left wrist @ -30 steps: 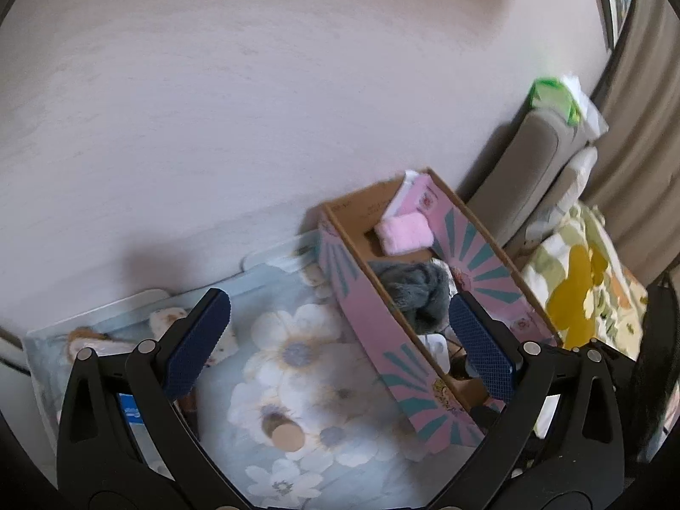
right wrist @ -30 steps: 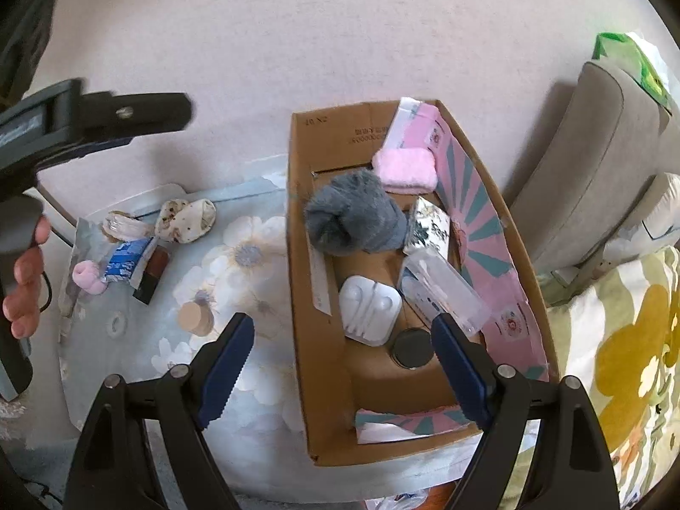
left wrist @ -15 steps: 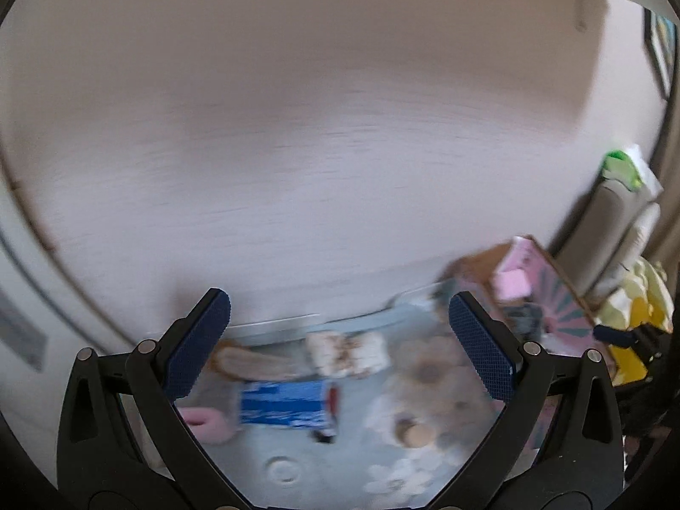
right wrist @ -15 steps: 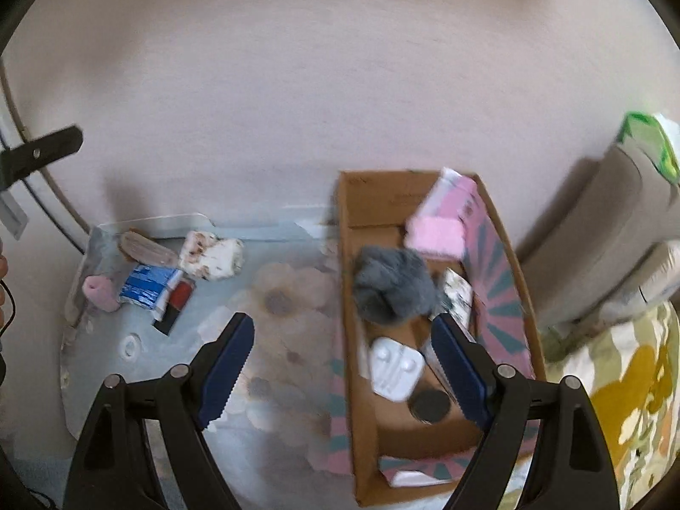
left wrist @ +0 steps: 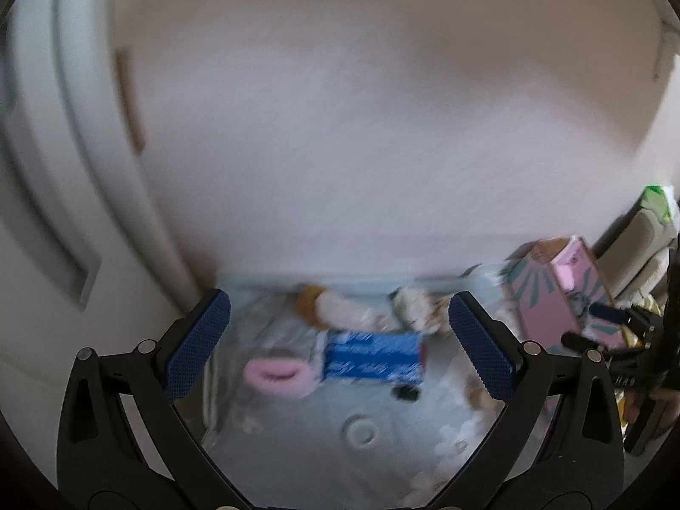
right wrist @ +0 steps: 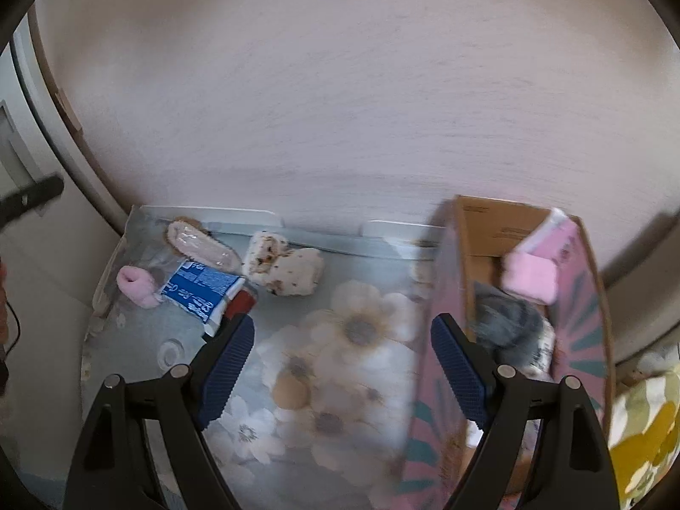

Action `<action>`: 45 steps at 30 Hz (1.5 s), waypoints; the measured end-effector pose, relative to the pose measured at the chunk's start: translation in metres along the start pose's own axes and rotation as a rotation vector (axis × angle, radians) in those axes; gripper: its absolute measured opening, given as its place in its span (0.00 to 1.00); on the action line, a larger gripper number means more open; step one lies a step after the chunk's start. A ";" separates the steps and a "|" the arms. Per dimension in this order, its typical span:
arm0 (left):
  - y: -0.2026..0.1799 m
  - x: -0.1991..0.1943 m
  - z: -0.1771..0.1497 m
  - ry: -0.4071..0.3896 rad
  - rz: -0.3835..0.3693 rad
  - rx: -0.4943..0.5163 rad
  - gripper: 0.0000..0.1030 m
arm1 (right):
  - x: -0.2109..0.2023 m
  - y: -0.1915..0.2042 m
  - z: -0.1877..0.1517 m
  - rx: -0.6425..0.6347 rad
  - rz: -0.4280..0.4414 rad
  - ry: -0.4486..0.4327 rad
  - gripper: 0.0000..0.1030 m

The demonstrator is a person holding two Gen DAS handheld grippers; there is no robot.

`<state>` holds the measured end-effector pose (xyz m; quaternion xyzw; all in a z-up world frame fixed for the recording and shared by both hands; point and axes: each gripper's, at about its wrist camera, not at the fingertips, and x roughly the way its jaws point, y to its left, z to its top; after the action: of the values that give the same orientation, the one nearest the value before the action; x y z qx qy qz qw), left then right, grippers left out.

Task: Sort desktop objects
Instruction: 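Grasp the pink fuzzy sock with left gripper while right gripper grasps the white sock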

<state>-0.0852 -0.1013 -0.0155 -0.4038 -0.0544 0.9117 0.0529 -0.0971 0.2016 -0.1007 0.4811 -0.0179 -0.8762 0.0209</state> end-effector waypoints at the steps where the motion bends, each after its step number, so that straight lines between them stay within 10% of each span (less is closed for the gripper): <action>1: 0.008 0.005 -0.009 0.019 0.008 -0.013 0.99 | 0.006 0.002 0.002 -0.001 0.015 0.008 0.80; 10: 0.043 0.074 -0.090 0.114 0.025 -0.082 0.85 | 0.090 0.010 0.006 0.028 0.095 0.048 0.80; 21: 0.073 0.125 -0.111 0.135 0.046 -0.207 0.82 | 0.136 0.020 0.008 0.095 0.111 0.056 0.80; 28: 0.069 0.133 -0.112 0.117 0.084 -0.140 0.79 | 0.150 0.019 0.010 0.099 0.120 0.067 0.62; 45: 0.055 0.125 -0.111 0.077 0.056 -0.058 0.30 | 0.129 0.037 0.011 0.020 0.080 -0.001 0.23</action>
<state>-0.0895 -0.1314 -0.1885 -0.4411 -0.0674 0.8947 0.0177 -0.1747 0.1579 -0.2012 0.4797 -0.0459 -0.8747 0.0513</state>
